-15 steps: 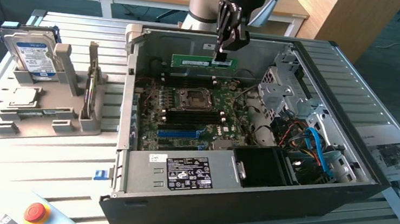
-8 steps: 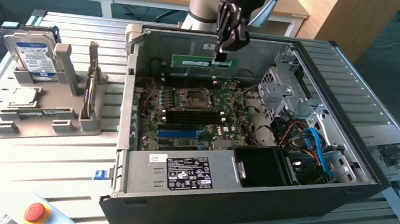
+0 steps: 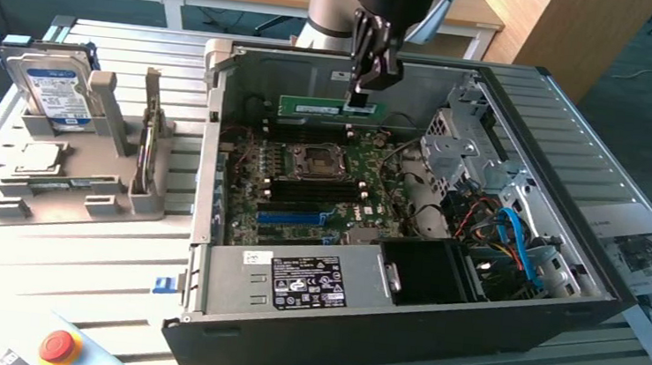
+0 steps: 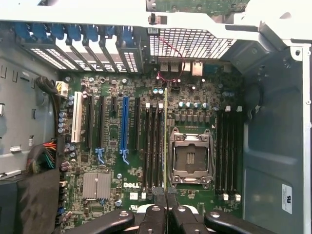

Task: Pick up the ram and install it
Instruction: 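Insert the ram into the slot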

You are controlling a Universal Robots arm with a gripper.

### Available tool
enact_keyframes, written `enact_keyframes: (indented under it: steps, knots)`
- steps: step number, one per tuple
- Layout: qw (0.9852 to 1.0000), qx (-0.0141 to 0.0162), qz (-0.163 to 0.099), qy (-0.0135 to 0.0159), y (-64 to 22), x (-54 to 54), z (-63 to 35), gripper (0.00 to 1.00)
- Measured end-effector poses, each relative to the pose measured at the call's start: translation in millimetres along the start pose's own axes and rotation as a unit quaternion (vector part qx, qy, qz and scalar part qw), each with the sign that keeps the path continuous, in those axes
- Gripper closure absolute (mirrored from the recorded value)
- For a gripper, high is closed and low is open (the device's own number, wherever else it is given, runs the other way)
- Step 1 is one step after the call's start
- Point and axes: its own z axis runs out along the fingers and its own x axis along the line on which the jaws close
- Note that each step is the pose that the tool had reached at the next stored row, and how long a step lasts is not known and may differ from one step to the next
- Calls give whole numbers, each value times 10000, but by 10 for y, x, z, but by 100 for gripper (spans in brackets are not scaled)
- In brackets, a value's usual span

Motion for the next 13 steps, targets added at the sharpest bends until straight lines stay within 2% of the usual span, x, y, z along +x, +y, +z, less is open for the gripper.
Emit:
enact_keyframes:
  steps: [8,11,13]
  knots:
    - [10000,0,0,1,-8,1,135,88]
    - [10000,0,0,4,-25,2,375,88]
    - [10000,0,1,7,-28,3,433,88]
